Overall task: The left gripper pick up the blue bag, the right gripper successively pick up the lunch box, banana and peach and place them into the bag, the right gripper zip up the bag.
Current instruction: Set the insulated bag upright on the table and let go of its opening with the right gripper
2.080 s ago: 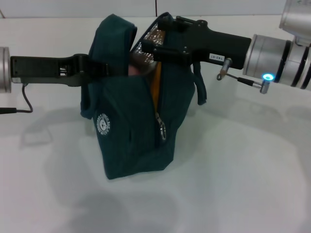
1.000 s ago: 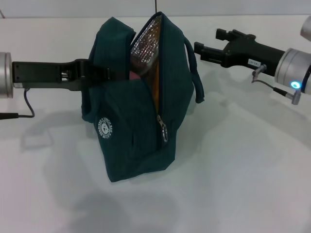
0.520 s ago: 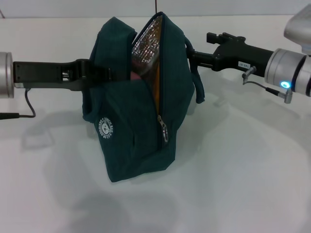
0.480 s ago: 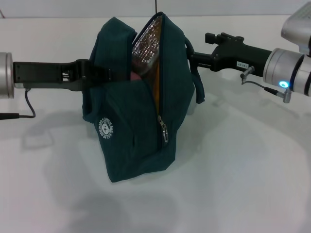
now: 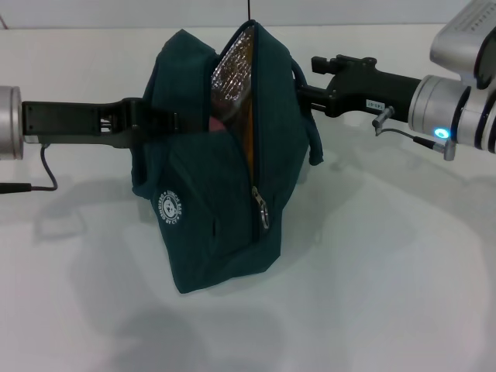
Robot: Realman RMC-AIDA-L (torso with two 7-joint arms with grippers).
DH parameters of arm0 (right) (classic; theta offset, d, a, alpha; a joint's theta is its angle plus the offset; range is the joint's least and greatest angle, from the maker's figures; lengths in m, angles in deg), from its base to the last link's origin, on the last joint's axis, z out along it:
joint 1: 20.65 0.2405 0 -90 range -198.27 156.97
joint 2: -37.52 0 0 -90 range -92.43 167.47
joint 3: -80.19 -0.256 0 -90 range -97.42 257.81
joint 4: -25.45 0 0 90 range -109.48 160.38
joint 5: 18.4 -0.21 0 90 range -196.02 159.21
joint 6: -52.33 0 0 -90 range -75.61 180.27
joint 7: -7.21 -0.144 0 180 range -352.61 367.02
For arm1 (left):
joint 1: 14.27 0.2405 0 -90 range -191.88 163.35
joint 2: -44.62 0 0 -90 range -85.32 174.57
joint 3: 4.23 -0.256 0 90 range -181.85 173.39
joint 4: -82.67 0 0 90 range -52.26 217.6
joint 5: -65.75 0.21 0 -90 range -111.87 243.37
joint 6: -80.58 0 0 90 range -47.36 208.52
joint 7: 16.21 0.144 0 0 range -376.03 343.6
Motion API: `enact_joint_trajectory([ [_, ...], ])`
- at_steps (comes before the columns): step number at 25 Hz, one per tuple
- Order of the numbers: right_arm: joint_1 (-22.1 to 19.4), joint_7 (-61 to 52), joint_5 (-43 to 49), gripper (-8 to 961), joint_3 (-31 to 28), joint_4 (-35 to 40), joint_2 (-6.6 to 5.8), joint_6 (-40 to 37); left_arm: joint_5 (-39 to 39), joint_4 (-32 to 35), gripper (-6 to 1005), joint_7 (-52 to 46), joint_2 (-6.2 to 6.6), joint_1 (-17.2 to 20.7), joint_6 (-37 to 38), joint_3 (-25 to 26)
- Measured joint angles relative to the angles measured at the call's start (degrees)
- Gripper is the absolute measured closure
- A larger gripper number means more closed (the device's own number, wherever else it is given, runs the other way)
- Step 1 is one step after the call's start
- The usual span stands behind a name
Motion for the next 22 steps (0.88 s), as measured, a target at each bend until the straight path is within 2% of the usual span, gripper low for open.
enact_joint_trajectory([
  [4, -0.3, 1.4, -0.5, 357, 0.4, 0.7, 0.0, -0.2, 0.0, 0.0, 963, 0.0, 0.01, 0.0, 0.0, 0.0],
  [14, -0.6, 1.5, -0.6, 594, 0.5, 0.8, 0.0, -0.4, 0.0, 0.0, 963, 0.1, 0.08, 0.2, 0.0, 0.2],
  [18, -1.1, 1.5, -0.7, 739, 0.3, 1.4, 0.0, -0.5, 0.0, 0.0, 963, 0.1, 0.1, 0.2, 0.0, 0.2],
  [20, -2.7, 1.5, -0.7, 811, 0.2, 3.5, 0.0, -0.8, 0.0, 0.0, 963, 0.2, 0.1, 0.2, 0.0, 0.3],
  [22, -5.3, 1.5, -0.7, 841, 0.0, 7.2, -0.04, -1.5, 0.0, 0.0, 963, 0.7, -0.01, 0.2, -0.1, 0.3],
])
